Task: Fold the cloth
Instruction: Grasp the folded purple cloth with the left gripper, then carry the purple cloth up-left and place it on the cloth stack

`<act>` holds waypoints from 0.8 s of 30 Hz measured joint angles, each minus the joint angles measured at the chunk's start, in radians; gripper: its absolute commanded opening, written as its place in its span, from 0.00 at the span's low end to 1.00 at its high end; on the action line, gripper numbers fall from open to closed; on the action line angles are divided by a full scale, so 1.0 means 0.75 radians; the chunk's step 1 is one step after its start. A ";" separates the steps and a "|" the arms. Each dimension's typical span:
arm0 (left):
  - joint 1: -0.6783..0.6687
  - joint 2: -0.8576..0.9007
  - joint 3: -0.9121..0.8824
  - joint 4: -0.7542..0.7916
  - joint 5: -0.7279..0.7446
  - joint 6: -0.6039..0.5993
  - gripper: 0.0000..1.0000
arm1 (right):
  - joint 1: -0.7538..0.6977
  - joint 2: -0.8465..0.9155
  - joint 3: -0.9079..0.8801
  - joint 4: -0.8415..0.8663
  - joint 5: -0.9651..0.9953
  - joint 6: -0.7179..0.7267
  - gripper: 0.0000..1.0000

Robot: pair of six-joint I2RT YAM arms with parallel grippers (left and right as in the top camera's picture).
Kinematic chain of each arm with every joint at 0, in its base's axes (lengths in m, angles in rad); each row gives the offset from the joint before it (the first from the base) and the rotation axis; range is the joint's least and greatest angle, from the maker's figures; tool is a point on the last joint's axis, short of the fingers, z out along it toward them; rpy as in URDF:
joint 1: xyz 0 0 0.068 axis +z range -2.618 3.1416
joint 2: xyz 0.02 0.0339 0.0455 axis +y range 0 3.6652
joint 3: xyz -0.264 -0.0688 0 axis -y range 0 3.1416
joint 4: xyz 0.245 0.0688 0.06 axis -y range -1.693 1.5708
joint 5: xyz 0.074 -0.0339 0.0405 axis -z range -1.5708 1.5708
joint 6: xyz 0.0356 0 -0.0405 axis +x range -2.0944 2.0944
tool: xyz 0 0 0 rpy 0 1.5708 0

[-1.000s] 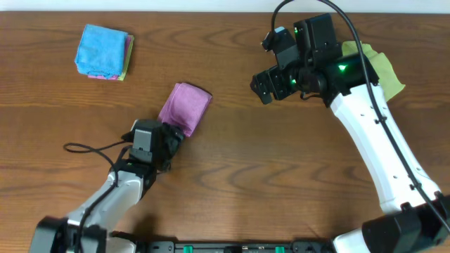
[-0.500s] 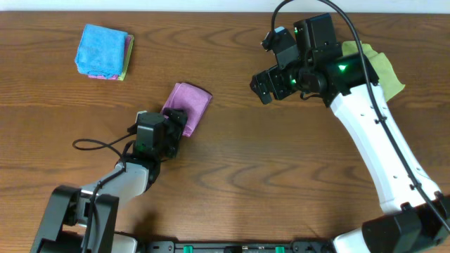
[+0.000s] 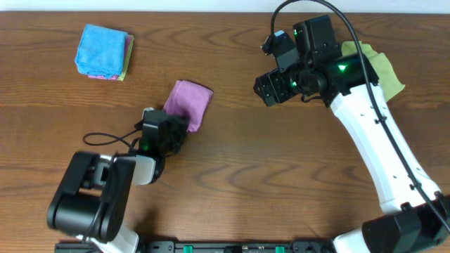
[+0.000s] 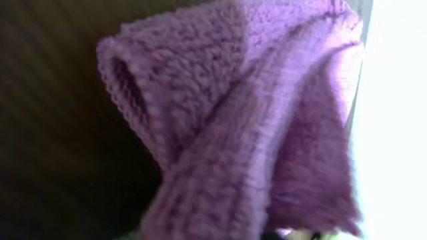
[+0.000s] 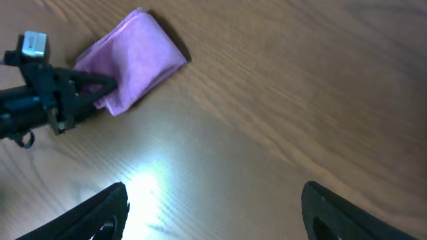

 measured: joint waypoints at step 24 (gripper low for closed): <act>0.419 0.036 0.655 0.206 0.272 0.377 0.06 | 0.001 0.001 0.001 -0.023 -0.002 0.001 0.66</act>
